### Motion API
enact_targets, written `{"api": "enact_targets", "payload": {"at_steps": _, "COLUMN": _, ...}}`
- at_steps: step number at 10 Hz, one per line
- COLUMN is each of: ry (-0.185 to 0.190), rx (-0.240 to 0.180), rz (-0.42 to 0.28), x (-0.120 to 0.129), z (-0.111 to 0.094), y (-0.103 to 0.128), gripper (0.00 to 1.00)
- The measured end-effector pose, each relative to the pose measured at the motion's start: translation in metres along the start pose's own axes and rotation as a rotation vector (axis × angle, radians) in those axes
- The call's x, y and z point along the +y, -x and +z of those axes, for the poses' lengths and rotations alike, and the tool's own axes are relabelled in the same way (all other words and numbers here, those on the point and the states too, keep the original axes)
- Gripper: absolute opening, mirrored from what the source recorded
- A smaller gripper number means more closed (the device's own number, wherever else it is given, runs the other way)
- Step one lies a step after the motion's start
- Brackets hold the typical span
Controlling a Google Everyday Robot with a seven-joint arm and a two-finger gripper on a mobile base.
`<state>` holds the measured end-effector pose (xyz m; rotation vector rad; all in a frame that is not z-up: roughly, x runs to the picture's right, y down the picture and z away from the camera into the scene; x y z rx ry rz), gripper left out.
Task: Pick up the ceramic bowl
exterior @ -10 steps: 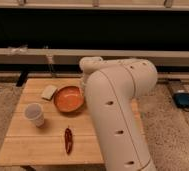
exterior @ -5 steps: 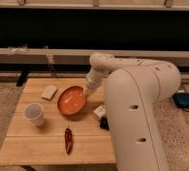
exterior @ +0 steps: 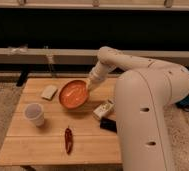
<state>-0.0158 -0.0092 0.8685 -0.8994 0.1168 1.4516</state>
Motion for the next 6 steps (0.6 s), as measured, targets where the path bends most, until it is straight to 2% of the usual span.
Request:
{"api": "enact_targets", "payload": {"at_steps": 2, "ry": 0.019, "rx": -0.01, "rz": -0.009, "x": 0.0006, "z": -0.0075, "y": 0.0045, "gripper": 0.0}}
{"api": "enact_targets", "payload": {"at_steps": 6, "ry": 0.022, "rx": -0.004, "rz": -0.012, "x": 0.0024, "z": -0.0065, "y": 0.0036, "gripper": 0.0}}
